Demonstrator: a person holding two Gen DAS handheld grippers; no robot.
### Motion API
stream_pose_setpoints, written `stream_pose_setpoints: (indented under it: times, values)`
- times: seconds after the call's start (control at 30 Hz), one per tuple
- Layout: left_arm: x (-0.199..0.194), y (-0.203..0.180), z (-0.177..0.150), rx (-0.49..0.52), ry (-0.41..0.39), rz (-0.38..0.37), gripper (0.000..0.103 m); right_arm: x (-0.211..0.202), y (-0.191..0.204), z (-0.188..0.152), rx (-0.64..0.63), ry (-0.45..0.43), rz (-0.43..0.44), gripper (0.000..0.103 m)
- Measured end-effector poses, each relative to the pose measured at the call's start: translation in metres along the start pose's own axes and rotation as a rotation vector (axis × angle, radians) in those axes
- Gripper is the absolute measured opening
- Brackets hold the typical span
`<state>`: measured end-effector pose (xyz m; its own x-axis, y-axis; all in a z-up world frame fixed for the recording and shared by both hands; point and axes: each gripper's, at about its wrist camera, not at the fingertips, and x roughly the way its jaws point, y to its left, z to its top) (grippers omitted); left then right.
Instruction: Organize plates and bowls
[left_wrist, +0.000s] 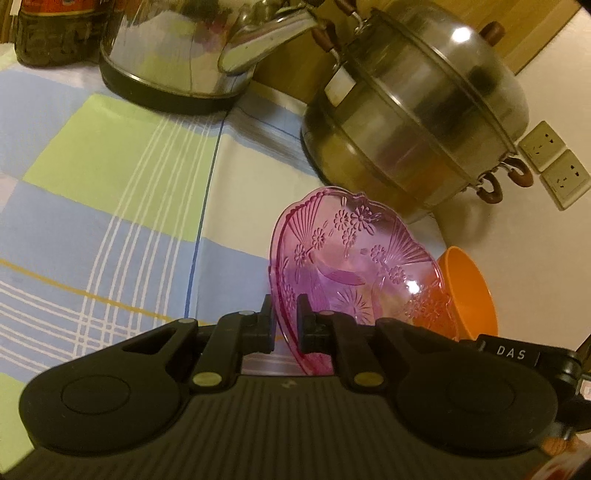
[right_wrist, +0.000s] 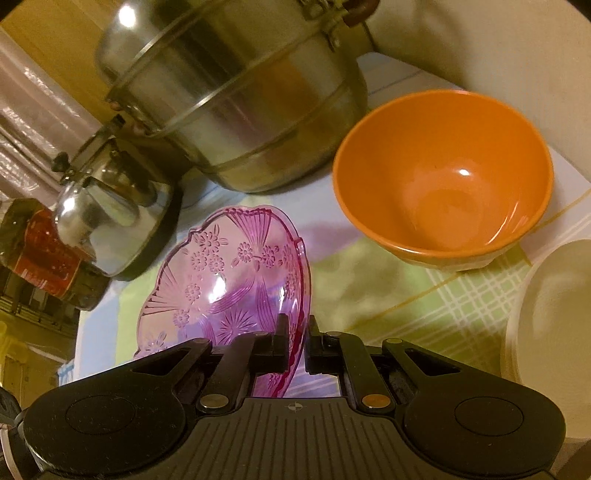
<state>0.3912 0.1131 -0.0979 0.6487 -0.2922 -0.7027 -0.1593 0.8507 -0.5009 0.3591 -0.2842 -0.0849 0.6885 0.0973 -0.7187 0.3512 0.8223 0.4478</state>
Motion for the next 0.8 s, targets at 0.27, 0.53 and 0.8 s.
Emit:
stream_pose_setpoints:
  times: [0.27,0.53,0.8]
  values:
    - [-0.028,-0.013,-0.008,0.024,-0.009,-0.015,0.009,-0.033,0.003,-0.009,-0.018,-0.024,0.016,0.008]
    - [-0.061,-0.020,-0.032,0.026,-0.029,-0.044,0.009,-0.071,0.004,-0.030,-0.050,-0.045,0.027,0.008]
    - [-0.091,-0.027,-0.057,0.049,-0.059,-0.061,0.009,-0.104,0.004,-0.056,-0.064,-0.067,0.029,0.008]
